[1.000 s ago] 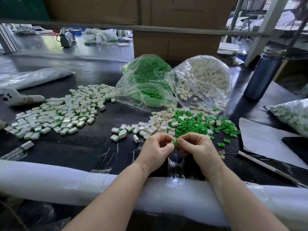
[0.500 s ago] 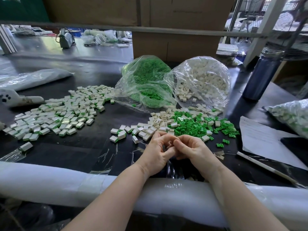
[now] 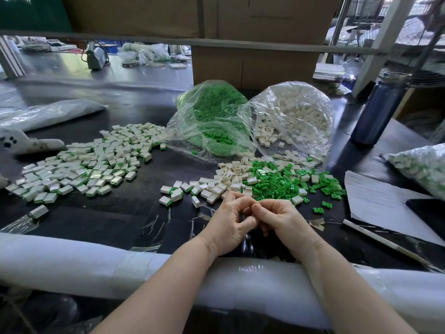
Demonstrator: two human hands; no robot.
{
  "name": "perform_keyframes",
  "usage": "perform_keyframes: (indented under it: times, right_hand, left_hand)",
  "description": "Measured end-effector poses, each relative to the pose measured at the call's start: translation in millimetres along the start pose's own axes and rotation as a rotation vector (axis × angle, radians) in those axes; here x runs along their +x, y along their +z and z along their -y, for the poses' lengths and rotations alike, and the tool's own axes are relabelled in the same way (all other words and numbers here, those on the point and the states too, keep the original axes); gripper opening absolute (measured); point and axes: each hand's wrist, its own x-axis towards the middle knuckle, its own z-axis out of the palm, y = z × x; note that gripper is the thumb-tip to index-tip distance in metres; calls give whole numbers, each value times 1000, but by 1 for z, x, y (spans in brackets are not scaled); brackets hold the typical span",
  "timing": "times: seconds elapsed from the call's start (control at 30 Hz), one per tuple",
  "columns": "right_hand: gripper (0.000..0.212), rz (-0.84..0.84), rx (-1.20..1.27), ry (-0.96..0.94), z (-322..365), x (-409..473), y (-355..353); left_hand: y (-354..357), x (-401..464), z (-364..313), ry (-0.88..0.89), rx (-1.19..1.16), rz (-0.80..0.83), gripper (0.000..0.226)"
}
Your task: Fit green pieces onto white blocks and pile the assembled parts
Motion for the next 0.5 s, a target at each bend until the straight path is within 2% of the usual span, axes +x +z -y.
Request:
perform_keyframes:
  times: [0.5]
  right_hand:
    - [21, 10, 14, 10, -1, 0, 0]
  left_hand:
    - [2, 1, 2, 16, 47, 20, 16]
